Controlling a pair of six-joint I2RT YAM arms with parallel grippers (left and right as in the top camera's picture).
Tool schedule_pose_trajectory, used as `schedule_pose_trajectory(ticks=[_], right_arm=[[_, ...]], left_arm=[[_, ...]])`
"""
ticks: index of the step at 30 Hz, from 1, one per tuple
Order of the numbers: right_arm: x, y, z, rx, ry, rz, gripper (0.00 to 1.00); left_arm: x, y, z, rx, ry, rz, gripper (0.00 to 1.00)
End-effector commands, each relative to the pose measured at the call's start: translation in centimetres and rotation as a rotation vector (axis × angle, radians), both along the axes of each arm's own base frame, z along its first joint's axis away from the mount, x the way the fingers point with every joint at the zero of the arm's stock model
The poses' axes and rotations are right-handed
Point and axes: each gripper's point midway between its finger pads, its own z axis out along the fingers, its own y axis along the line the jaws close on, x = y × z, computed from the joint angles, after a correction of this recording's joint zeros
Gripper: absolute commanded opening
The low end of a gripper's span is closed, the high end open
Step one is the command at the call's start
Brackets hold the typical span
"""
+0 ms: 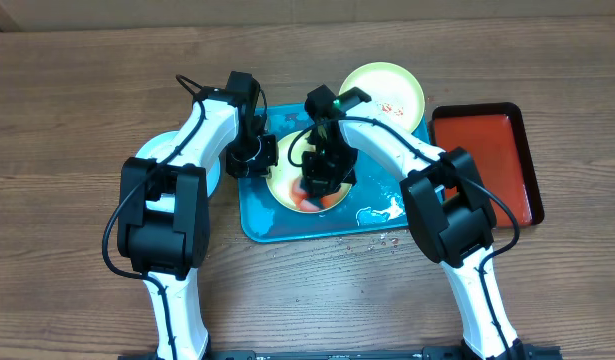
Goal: Clean dirty plates on tray and stack at the side
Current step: 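Scrub the yellow plate with the sponge while the left gripper holds it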
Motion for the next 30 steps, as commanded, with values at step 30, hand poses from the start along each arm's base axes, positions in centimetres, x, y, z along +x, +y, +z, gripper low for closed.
schedule_pose_trajectory(ticks=[30], right_arm=[[2.4,9.0,-0.3,0.258,-0.194,0.097,0.04]], left_arm=[[-0.6,0.7,-1.5,-0.004,0.027,-0.025,0.04]])
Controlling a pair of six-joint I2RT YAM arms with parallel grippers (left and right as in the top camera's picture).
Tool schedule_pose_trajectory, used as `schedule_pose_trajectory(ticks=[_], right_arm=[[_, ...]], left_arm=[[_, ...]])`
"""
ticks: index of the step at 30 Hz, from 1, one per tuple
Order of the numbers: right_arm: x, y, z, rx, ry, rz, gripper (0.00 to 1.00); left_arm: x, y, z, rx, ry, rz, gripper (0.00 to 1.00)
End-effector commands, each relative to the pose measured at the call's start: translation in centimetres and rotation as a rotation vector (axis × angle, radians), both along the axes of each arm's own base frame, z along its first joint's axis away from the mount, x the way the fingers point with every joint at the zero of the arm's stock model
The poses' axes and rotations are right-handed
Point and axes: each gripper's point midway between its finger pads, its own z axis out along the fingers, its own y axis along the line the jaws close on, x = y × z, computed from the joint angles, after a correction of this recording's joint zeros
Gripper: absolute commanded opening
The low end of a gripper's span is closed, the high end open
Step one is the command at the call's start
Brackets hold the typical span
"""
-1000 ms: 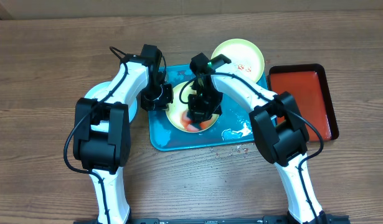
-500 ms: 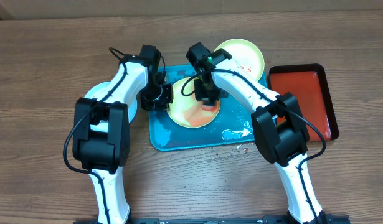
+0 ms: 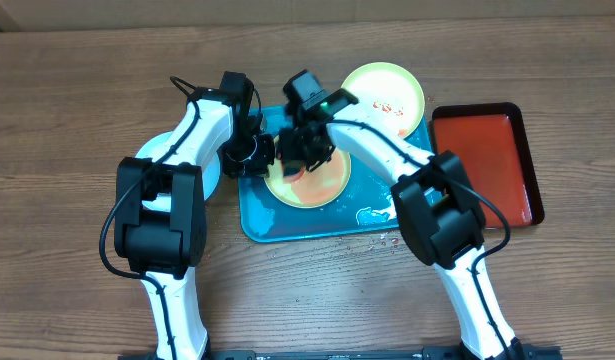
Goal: Clean dirty plates on tray and stack at the side
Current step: 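Scrub the yellow plate with the sponge while the left gripper holds it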
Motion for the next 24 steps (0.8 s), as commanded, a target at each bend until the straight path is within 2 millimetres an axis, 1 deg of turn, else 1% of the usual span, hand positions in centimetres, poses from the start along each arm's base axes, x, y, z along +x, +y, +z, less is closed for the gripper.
schedule_pose_trajectory(ticks=[1,3,4,7,9,12,17,18,19,20,22,24], right_arm=[[-4.3,1.9,-0.9,0.059,0.136,0.107,0.04],[-5.3,1.2,-0.9,0.030,0.168,0.133,0.04],[-5.7,0.4,-1.0,0.009,0.189,0.137,0.04],[-5.8,-2.4,-1.3,-0.090,0.212,0.113,0.04],[-5.0,-4.9,-1.4,-0.178,0.202,0.079,0.04],[-3.4,-8.4,-1.3,-0.292,0.162,0.028,0.04],[0.2,-15.4,-0.8,-0.558,0.032,-0.111,0.04],[0.9,-16.4,-0.8,-0.600,0.001,-0.131,0.04],[1.6,-16.9,-0.7,-0.624,-0.026,-0.143,0.04],[2.1,-17.0,-0.7,-0.626,-0.047,-0.150,0.04],[3.2,-16.3,-0.7,-0.592,-0.088,-0.169,0.04],[4.3,-14.9,-0.8,-0.545,-0.132,-0.189,0.04]], left_arm=[[-0.7,0.4,-1.4,0.019,0.022,-0.037,0.04],[-0.7,0.4,-1.4,0.019,0.023,-0.037,0.04],[-0.7,0.4,-1.4,0.020,0.023,-0.037,0.04],[-0.7,0.4,-1.4,0.020,0.023,-0.037,0.04],[-0.7,0.4,-1.4,0.020,0.024,-0.037,0.04],[-0.7,0.5,-1.4,0.020,0.023,-0.037,0.04],[-0.6,0.5,-1.4,0.020,0.022,-0.040,0.04],[-0.6,0.5,-1.4,0.020,0.022,-0.040,0.04],[-0.7,0.5,-1.4,0.020,0.022,-0.040,0.04],[-0.7,0.5,-1.4,0.020,0.022,-0.040,0.04],[-0.7,0.5,-1.4,0.021,0.022,-0.040,0.04],[-0.7,0.5,-1.4,0.021,0.022,-0.040,0.04]])
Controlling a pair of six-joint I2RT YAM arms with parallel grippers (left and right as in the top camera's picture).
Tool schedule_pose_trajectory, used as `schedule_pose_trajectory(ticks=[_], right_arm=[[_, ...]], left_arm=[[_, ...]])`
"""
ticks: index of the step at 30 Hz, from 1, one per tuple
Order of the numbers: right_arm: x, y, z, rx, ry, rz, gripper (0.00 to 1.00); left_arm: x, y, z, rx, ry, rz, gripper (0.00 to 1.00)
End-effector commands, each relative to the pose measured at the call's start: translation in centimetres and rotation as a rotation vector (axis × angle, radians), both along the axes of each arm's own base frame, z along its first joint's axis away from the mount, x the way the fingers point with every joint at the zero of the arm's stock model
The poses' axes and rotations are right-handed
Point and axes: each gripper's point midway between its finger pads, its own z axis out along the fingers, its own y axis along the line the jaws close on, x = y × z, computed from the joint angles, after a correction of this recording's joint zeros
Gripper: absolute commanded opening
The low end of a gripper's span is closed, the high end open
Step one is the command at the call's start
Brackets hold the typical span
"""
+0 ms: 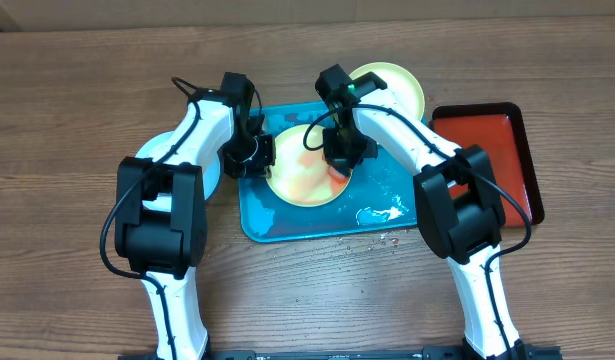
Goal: Clean dirty plates on tray and stack at the side
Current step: 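Scrub the yellow plate with the sponge while the left gripper holds it, then lift the sponge off the plate and raise the right gripper aside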
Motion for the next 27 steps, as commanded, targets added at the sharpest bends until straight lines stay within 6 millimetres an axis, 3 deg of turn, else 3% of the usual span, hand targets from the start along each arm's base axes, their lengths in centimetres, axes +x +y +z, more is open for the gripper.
schedule_pose_trajectory(ticks=[1,6,8,12,15,19,22,27], right_arm=[[2.8,-1.0,-0.5,-0.084,-0.134,-0.035,0.04],[2.3,5.9,-1.8,0.192,-0.100,0.038,0.04],[0.5,9.3,-2.7,0.319,-0.025,0.088,0.04],[-3.3,12.3,-2.9,0.435,0.102,0.199,0.04],[-5.8,12.8,-2.4,0.458,0.184,0.245,0.04],[-7.4,12.3,-1.5,0.462,0.259,0.253,0.04],[-7.7,11.2,0.0,0.460,0.272,0.276,0.04],[-6.2,8.8,4.8,0.434,0.174,0.272,0.04]], left_arm=[[-0.6,0.8,-1.3,0.038,0.027,-0.025,0.04],[-0.6,0.8,-1.3,0.040,0.027,-0.025,0.04],[-0.6,0.8,-1.3,0.040,0.026,-0.025,0.04],[-0.6,0.8,-1.3,0.040,0.024,-0.025,0.04],[-0.5,0.8,-1.3,0.039,0.022,-0.025,0.04],[-0.5,0.8,-1.3,0.040,0.023,-0.025,0.04],[-0.6,0.8,-1.3,0.040,0.024,-0.025,0.04],[-0.5,1.0,-1.4,0.050,0.022,-0.025,0.04]])
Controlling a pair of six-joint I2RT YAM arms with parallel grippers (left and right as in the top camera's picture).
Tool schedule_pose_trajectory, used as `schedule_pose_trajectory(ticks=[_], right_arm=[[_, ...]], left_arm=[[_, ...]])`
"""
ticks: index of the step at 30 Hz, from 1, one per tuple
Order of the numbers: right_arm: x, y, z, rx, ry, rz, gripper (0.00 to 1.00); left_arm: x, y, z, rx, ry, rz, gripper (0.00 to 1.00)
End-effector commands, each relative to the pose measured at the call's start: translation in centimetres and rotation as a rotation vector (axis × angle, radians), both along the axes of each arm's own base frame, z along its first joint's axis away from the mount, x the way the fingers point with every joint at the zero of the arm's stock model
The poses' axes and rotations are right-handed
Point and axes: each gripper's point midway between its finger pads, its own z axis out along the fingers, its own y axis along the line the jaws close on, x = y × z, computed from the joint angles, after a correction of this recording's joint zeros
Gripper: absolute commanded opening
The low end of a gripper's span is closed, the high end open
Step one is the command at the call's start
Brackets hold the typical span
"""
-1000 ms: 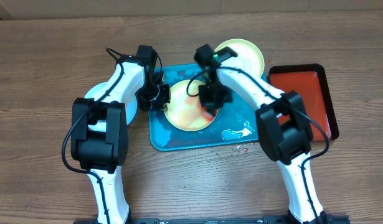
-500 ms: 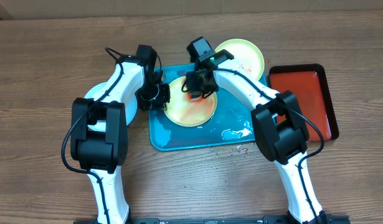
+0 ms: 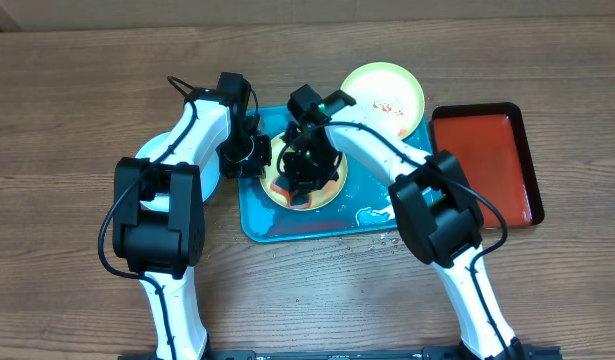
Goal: Clean dirty plates on tray and stack at the side
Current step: 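Lift the sponge off the plate and raise the right gripper aside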
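A yellow plate (image 3: pixel 325 188) smeared with orange lies on the blue tray (image 3: pixel 317 222). My left gripper (image 3: pixel 255 156) sits at the plate's left rim and appears shut on it. Above the plate's middle is my right gripper (image 3: pixel 305 168), pointing down and covering most of the plate. Its fingers are hidden under the wrist, so its state and whatever it holds do not show. A second pale plate (image 3: pixel 385 92) with red specks rests at the tray's back right corner.
A light blue plate (image 3: pixel 154 148) lies on the table under the left arm. At the right stands a red tray (image 3: pixel 484 160). White residue (image 3: pixel 383 213) and small wet spots mark the blue tray's front right.
My right gripper has moved from the plate's right side to over its left middle, covering more of it. The left gripper has stayed at the plate's left rim.
The right gripper was first over the plate's middle. Then it was at the plate's back left, then at its right edge, and now it is over the middle again. The orange smear showed spread across the plate. My left gripper stayed at the rim throughout.
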Motion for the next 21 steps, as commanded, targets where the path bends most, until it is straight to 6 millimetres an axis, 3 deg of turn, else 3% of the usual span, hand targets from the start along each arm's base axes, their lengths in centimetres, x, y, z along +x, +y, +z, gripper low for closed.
schedule_pose_trajectory(ticks=[1,8,14,17,21], right_arm=[[1.9,-1.7,5.3,0.028,-0.127,-0.011,0.04],[3.6,-5.4,14.6,0.031,-0.340,-0.100,0.04],[3.5,-11.1,21.1,-0.075,-0.501,-0.229,0.04],[3.4,-14.2,22.4,-0.163,-0.540,-0.310,0.04],[3.5,-16.8,22.7,-0.227,-0.546,-0.356,0.04]], left_arm=[[-0.5,0.2,-1.3,0.030,0.018,-0.030,0.04],[-0.4,1.3,-1.5,0.094,0.010,-0.033,0.04],[0.4,2.6,-0.7,0.167,-0.031,-0.034,0.04],[0.9,3.1,0.8,0.207,-0.077,-0.034,0.04],[1.4,3.5,4.0,0.263,-0.162,-0.019,0.04]])
